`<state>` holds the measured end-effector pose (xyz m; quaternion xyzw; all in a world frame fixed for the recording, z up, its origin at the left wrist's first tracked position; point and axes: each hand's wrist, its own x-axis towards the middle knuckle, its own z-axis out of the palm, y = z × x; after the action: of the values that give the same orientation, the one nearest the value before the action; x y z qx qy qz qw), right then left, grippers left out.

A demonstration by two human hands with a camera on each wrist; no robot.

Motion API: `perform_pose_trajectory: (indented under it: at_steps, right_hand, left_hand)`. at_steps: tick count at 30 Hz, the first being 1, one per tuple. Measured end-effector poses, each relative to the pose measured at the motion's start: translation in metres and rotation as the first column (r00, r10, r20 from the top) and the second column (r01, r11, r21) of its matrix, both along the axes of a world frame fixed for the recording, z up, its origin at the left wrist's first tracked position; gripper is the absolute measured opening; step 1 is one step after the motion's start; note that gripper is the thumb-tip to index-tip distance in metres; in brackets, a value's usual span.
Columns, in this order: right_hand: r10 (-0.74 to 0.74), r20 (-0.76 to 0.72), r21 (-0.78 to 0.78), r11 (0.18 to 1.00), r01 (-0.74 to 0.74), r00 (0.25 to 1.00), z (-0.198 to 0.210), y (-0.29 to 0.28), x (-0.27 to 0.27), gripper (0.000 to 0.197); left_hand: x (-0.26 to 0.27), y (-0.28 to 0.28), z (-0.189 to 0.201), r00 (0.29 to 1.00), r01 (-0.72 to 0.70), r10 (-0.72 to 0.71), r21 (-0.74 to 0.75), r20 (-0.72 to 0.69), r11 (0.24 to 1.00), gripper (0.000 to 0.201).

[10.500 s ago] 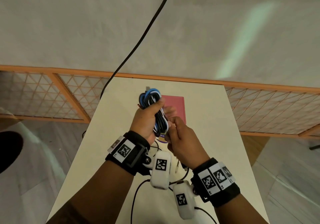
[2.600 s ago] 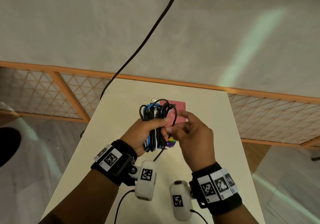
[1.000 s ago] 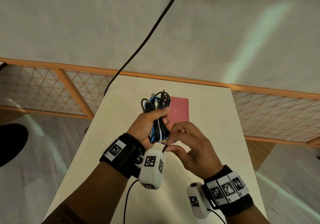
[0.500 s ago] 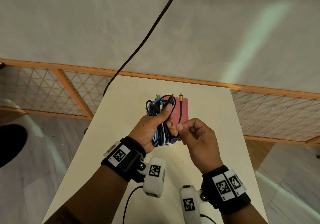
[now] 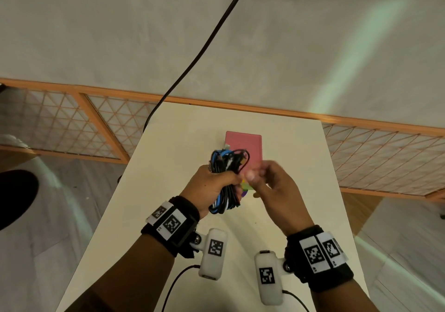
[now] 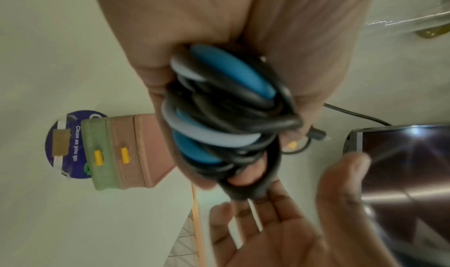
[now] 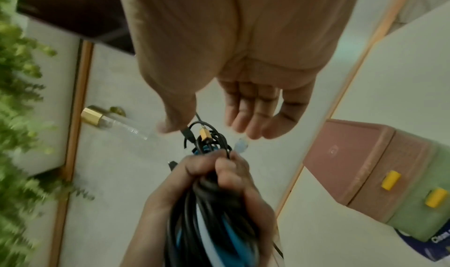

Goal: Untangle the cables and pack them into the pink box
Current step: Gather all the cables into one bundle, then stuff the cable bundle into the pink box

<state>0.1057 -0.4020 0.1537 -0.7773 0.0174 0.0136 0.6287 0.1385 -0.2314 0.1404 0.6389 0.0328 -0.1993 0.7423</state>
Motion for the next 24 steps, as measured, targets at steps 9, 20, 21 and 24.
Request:
perform_pose_trajectory:
  at_steps: [9,20,21,24]
  right_hand:
    - [0.117,-0.155,0.152,0.984,-0.094,0.981,-0.003,0.018,0.031,0.094]
    - [-0.071,-0.170,0.156,0.983,0.098,0.983,-0.033,0.029,0.047,0.043]
    - [-0.064,-0.179,0.175,0.980,0.096,0.982,-0.038,0.027,0.047,0.043]
    - [-0.069,-0.182,0.245,0.963,0.113,0.981,-0.052,0.017,0.046,0.044]
  left_hand:
    - [-0.013,-0.019,-0.014,0.976,0.100,-0.132,0.186,0.170,0.977,0.007]
    - [0.008,-0.026,-0.036,0.967,0.117,-0.188,0.357,0.172,0.927,0.038]
    - [0.009,-0.027,-0.038,0.966,0.117,-0.190,0.356,0.177,0.927,0.038]
    - [0.014,-0.035,-0.047,0.958,0.144,-0.218,0.348,0.186,0.927,0.033]
